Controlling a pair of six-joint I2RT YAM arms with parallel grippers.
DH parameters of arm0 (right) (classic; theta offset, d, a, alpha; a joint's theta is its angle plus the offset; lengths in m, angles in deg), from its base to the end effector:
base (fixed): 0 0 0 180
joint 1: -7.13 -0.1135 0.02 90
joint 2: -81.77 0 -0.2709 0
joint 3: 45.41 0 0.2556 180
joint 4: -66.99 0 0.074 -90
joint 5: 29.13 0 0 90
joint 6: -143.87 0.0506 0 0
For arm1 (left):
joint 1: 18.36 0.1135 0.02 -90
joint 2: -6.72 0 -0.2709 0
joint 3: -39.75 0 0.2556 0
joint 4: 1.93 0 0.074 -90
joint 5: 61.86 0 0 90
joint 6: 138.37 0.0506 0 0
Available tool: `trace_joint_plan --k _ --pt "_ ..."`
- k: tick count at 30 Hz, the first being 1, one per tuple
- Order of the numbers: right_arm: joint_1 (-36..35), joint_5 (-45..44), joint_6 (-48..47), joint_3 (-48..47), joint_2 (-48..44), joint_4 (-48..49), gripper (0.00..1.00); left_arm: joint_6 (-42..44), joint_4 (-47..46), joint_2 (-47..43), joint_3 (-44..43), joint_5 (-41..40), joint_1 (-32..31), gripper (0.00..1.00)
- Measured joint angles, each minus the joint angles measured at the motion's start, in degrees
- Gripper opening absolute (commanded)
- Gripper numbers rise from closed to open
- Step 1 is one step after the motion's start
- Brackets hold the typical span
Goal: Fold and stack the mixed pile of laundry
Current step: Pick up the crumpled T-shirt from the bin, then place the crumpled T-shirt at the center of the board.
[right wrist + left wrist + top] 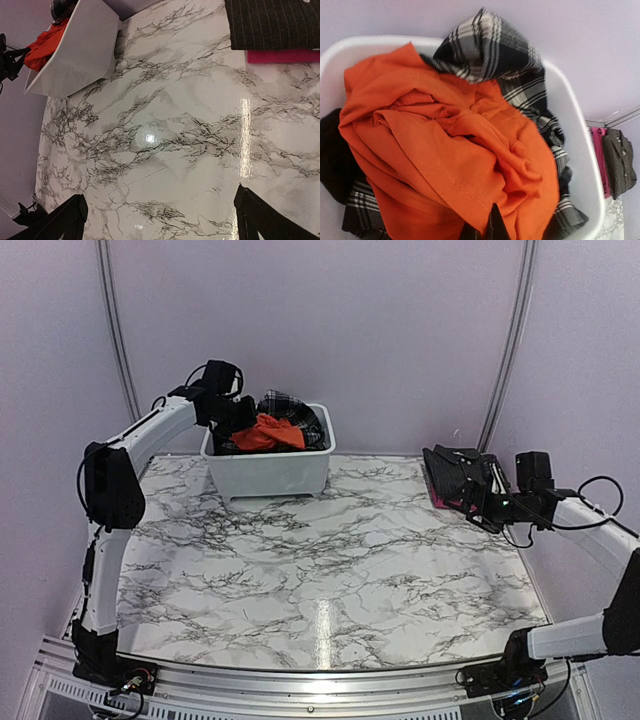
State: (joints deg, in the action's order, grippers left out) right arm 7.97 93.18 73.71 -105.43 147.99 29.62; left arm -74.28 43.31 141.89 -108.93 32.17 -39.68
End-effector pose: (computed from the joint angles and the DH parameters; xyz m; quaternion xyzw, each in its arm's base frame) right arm 0.2498 0.0234 0.2533 0.0505 0.8881 0.3147 0.3312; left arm 0.5265 -0.2093 0.2987 -0.0179 0.8729 -0.2231 0.4335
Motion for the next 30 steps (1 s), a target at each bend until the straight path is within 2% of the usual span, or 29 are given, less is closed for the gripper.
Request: trace_joint_plan --k 8,16,22,26,30 --pt "0.0 3.0 -0.4 -0.3 2.2 1.5 0.98 -0.3 -0.5 -15.6 -0.3 1.6 -0.1 0.0" --pt "0.1 6.3 -0.5 -1.4 4.2 3.6 0.99 0.1 -2.1 -27.6 -2.8 8.8 -3.1 0.0" --pt "0.1 8.9 -0.6 -1.8 4.3 5.0 0.99 0.1 -2.2 -33.4 -2.8 13.3 -10.3 0.0" --pt "0.1 10.4 -0.9 -1.8 4.3 5.2 0.99 -0.5 -2.8 -35.3 -1.8 14.2 -17.9 0.0" --pt "0.1 11.3 -1.9 -2.0 3.6 4.6 0.98 -0.5 -4.0 -36.3 4.7 14.0 -26.5 0.0"
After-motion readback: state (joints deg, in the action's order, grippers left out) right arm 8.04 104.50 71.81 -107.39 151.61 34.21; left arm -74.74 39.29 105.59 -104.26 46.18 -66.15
